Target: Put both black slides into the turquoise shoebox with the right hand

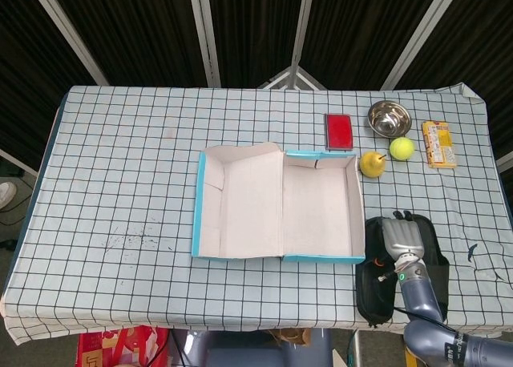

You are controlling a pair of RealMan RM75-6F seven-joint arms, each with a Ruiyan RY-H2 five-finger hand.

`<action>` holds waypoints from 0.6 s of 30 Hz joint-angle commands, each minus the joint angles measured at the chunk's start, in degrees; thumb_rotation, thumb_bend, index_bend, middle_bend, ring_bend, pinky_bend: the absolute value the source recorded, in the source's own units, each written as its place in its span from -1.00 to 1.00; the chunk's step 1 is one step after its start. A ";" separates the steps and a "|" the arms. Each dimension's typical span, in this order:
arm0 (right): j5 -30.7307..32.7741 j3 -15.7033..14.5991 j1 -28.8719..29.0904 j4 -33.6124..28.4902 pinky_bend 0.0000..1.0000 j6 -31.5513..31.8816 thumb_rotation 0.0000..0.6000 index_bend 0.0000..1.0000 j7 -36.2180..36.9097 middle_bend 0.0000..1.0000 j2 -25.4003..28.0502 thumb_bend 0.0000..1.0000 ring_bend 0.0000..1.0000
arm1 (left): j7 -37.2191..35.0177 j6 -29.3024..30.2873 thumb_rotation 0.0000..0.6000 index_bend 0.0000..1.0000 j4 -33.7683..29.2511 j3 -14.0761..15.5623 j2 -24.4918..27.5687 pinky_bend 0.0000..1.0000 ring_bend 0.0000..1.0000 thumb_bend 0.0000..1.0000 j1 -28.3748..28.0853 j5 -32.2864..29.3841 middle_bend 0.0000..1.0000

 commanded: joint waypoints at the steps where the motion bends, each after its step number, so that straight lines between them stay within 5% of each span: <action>1: 0.64 -0.28 0.61 0.18 -1.00 -0.04 1.00 0.00 -0.28 0.08 0.01 -0.51 -0.54 | -0.17 -0.01 1.00 -0.55 0.02 -0.01 0.04 -0.73 -0.88 0.63 0.04 0.00 -0.80; 6: -0.07 -0.73 0.63 0.58 -1.00 -0.65 1.00 0.07 1.43 0.23 0.19 -0.31 -0.43 | -0.44 0.02 1.00 -0.55 0.05 -0.05 0.09 -0.73 -0.88 0.63 0.11 0.01 -0.81; 18: -4.91 -0.13 -0.31 -4.76 -1.00 1.51 1.00 0.08 5.23 0.23 7.87 -0.30 -0.42 | -0.68 -0.13 1.00 -0.55 0.01 -0.07 0.18 -0.73 -0.88 0.63 0.17 -0.09 -0.81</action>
